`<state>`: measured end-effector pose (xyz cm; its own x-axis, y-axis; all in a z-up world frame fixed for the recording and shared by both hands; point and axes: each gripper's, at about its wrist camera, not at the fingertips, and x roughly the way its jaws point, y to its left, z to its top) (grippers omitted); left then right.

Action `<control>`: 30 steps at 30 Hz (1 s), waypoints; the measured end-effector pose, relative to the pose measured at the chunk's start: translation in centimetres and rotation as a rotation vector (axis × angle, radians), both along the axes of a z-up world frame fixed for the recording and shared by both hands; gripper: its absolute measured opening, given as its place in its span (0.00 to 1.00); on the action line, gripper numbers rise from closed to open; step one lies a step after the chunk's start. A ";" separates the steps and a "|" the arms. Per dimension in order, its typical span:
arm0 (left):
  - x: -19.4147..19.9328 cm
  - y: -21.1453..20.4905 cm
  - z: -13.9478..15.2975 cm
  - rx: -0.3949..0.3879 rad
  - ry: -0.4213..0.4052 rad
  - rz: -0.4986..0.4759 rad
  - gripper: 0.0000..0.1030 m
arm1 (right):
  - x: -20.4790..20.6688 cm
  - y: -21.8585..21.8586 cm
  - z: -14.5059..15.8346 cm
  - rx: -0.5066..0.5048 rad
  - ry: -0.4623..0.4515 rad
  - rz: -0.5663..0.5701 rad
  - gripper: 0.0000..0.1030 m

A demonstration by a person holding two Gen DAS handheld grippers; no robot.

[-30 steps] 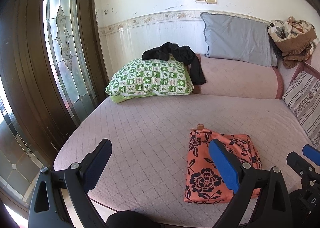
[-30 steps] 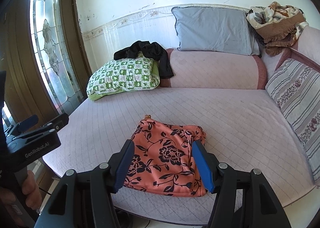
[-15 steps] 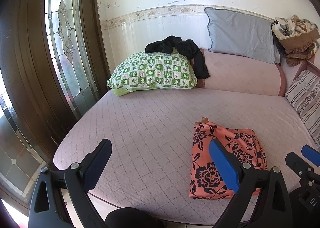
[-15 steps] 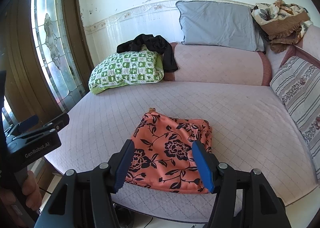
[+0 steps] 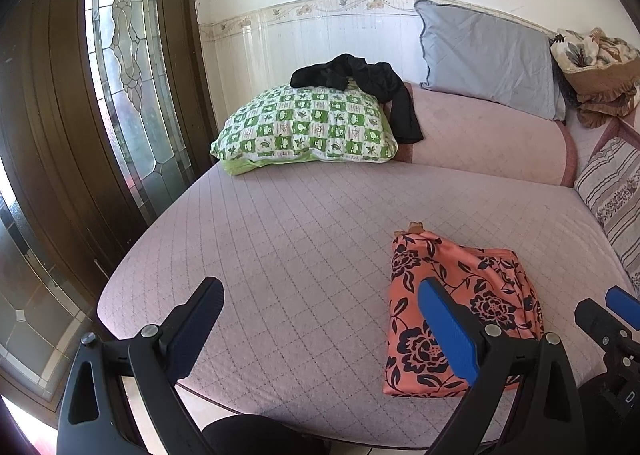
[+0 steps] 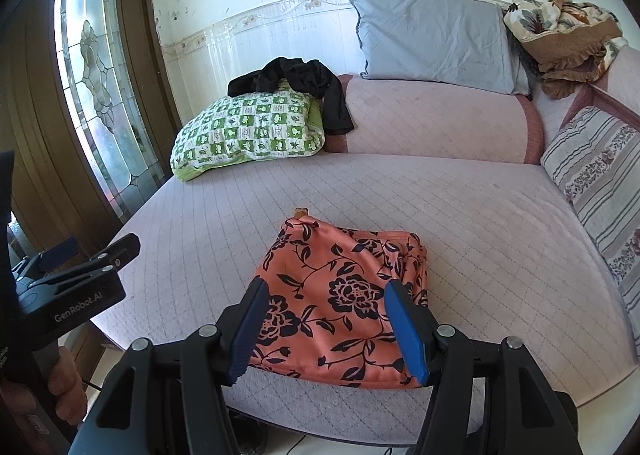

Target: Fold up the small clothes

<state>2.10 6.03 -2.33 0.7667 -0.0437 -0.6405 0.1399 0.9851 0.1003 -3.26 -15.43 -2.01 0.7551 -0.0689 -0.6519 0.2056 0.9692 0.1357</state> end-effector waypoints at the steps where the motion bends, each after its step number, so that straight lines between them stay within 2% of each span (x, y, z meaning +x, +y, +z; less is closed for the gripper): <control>1: 0.1 0.1 -0.1 0.000 0.002 0.000 0.95 | 0.2 0.1 0.0 -0.003 0.001 0.000 0.62; 18: 2.6 0.3 -1.6 -0.001 0.020 -0.035 0.95 | 3.0 0.7 -0.3 -0.039 0.023 -0.024 0.62; 30: 3.4 0.1 -2.6 0.008 0.048 -0.003 0.95 | 4.3 0.2 -1.6 -0.022 0.039 0.000 0.62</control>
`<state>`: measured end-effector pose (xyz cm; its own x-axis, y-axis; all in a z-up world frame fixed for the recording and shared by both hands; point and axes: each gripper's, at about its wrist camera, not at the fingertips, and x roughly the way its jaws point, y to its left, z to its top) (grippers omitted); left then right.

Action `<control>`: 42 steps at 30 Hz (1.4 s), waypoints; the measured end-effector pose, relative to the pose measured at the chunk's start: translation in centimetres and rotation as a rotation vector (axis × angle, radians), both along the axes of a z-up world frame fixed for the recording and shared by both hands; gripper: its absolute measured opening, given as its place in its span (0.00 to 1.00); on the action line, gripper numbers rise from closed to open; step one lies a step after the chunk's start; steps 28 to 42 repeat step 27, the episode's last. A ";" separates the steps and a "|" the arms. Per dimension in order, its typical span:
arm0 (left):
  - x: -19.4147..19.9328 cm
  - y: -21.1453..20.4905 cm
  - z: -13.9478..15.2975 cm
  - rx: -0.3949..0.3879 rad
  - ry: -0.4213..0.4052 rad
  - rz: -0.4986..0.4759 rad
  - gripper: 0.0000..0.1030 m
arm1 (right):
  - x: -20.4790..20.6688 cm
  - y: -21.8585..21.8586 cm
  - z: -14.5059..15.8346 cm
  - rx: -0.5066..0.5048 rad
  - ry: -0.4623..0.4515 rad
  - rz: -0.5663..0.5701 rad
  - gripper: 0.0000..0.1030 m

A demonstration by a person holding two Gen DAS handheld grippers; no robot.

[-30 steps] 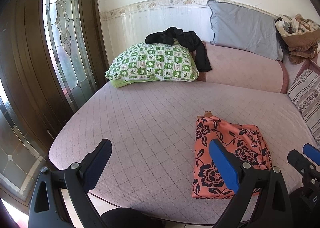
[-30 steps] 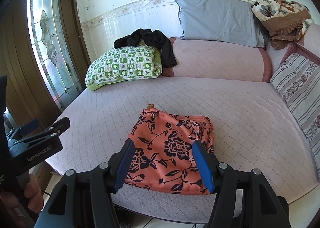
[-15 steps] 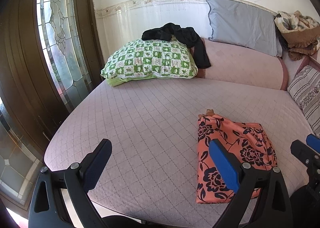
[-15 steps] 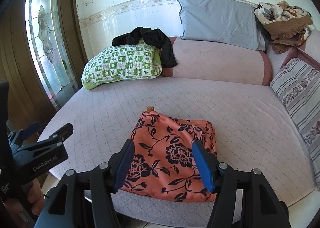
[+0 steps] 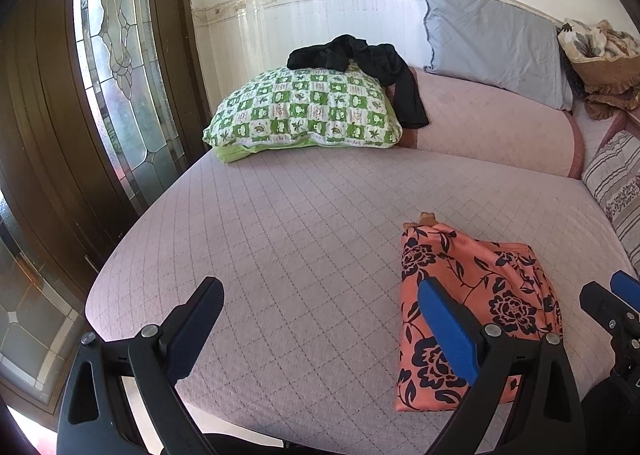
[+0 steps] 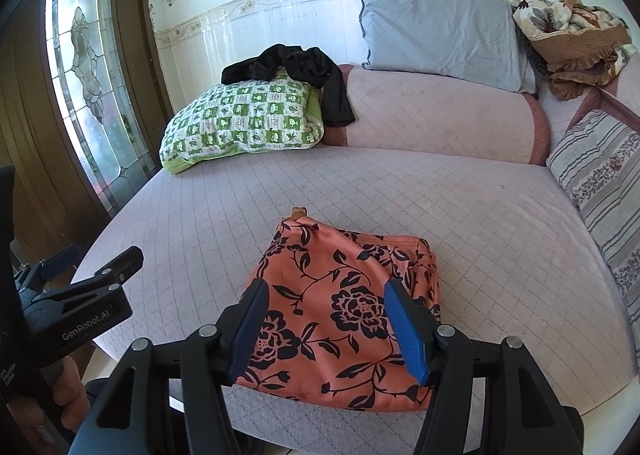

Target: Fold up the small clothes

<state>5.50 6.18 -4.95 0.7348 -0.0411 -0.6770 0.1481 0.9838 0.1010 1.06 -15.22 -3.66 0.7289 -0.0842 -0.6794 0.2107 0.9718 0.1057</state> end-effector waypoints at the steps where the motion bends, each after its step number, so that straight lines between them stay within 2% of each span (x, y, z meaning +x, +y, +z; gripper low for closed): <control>1: 0.0 -0.1 0.0 0.002 0.002 0.001 0.95 | 0.1 -0.1 -0.1 -0.001 0.001 0.003 0.62; 23: 0.8 -1.7 0.2 0.023 -0.007 -0.017 0.95 | 1.5 -1.9 -1.1 0.038 0.013 0.002 0.62; 27: 2.7 -1.1 0.1 -0.039 0.028 -0.051 0.95 | 2.1 -3.2 -1.4 0.051 0.016 -0.005 0.62; 42: 2.7 -1.1 0.1 -0.039 0.028 -0.051 0.95 | 2.1 -3.2 -1.4 0.051 0.016 -0.005 0.62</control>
